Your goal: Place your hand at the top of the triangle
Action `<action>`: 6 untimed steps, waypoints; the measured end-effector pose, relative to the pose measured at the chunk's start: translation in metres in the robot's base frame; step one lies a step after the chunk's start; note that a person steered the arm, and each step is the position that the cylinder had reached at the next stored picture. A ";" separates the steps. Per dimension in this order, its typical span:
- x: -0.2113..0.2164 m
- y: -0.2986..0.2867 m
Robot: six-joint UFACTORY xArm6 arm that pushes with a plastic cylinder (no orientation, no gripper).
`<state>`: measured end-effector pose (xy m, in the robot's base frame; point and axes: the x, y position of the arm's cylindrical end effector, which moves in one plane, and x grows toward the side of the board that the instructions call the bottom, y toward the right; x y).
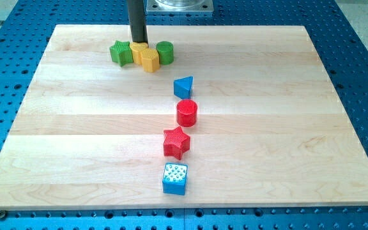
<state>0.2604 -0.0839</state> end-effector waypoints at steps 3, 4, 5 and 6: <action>0.027 0.141; 0.028 0.107; 0.028 0.100; 0.028 0.099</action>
